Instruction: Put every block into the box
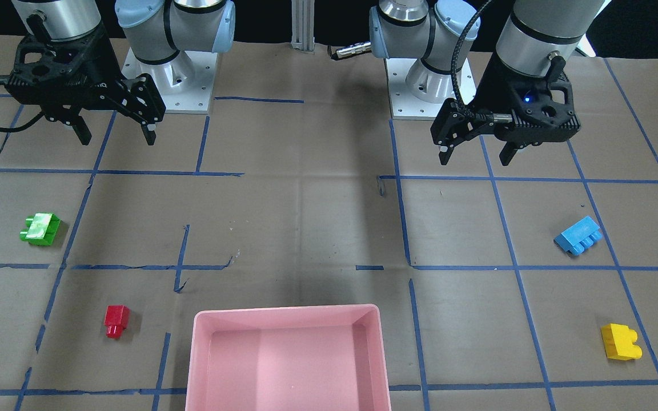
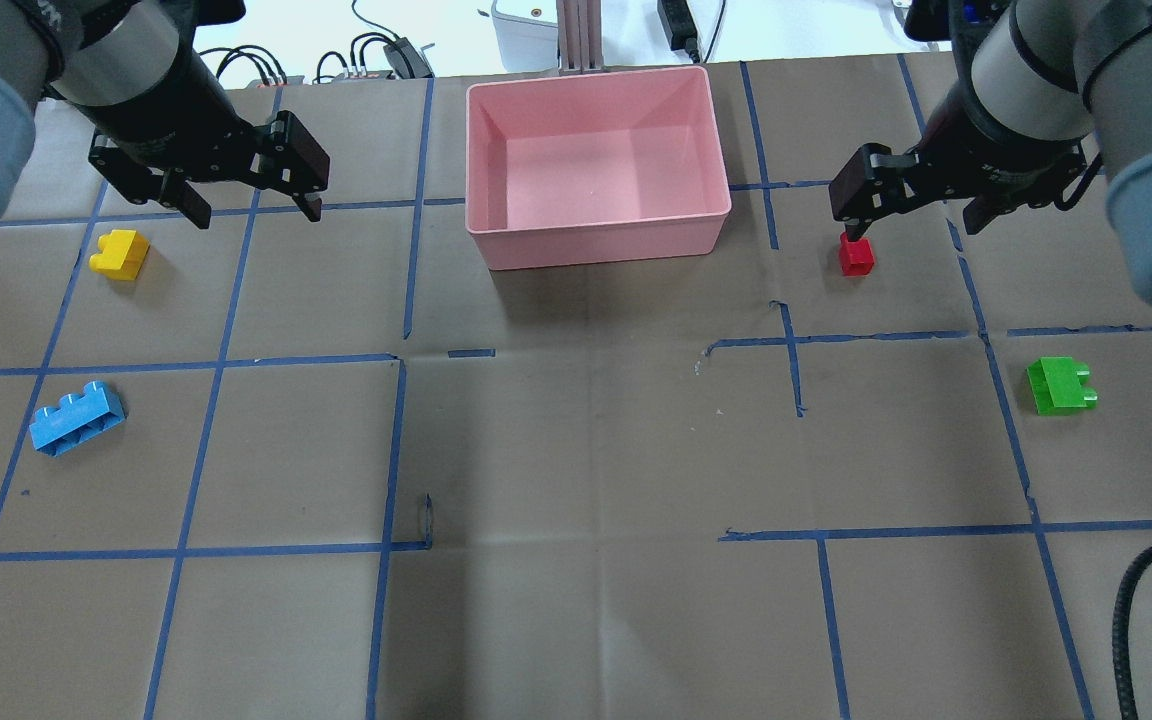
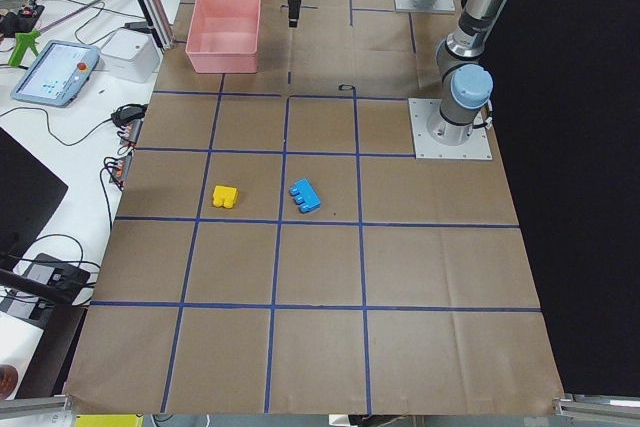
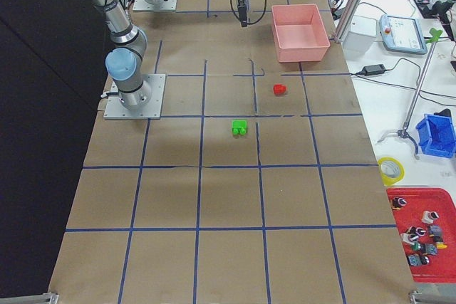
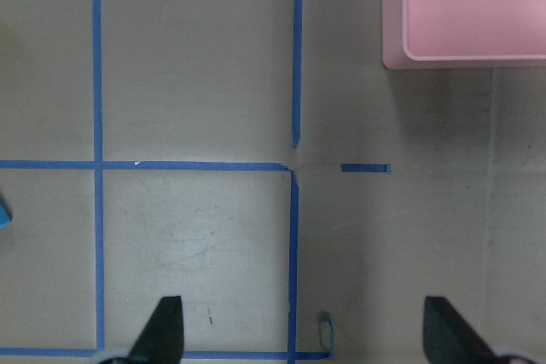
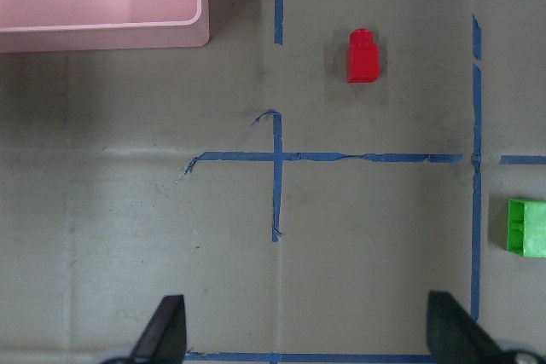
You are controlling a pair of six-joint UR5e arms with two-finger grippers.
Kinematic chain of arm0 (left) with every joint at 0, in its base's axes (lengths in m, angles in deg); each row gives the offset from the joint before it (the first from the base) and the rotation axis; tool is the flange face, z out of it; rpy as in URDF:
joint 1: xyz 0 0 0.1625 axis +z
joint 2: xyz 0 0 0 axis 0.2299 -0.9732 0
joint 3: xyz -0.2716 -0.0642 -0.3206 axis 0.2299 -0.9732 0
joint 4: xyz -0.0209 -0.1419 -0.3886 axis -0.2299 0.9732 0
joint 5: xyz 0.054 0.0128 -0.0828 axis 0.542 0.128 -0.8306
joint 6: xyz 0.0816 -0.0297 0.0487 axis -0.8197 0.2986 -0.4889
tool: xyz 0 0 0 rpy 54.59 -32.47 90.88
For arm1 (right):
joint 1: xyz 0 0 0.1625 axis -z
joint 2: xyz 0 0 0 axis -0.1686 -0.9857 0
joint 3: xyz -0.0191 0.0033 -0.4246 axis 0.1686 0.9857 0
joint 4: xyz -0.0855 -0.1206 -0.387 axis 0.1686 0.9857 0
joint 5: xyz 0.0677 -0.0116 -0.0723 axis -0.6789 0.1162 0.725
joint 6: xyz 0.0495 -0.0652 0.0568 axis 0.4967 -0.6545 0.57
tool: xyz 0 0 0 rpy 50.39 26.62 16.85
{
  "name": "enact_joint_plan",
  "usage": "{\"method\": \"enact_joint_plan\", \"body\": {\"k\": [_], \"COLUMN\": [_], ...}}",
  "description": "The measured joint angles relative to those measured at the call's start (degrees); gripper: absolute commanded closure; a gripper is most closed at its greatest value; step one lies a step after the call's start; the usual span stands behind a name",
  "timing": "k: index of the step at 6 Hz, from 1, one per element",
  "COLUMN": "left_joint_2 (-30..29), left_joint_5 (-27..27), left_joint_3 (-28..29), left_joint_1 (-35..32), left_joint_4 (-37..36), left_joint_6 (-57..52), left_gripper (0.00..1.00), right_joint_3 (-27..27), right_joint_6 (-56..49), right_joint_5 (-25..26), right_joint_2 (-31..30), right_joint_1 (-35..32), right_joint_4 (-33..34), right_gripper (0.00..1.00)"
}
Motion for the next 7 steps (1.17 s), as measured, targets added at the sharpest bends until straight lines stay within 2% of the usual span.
{"method": "enact_joint_plan", "body": {"k": [5,7], "left_joint_2": [0.52,0.87], "left_joint_5": [0.11,0.35], "left_joint_3": [-0.37,-0.44], "left_joint_1": [0.18,2.66], "left_joint_4": [0.08,0.02], "left_joint_6": [-0.14,-2.28], "left_gripper": [0.00,0.00], "right_joint_3": [-0.69,-0.85], "right_joint_6": [-1.23,-1.15], "right_joint_5": [-0.26,-0.20], "right_joint_2": [1.71,1.78], "right_joint_1": [-0.09,-0.09], "right_joint_4": [-0.03,0.32], "right_gripper": [0.00,0.00]}}
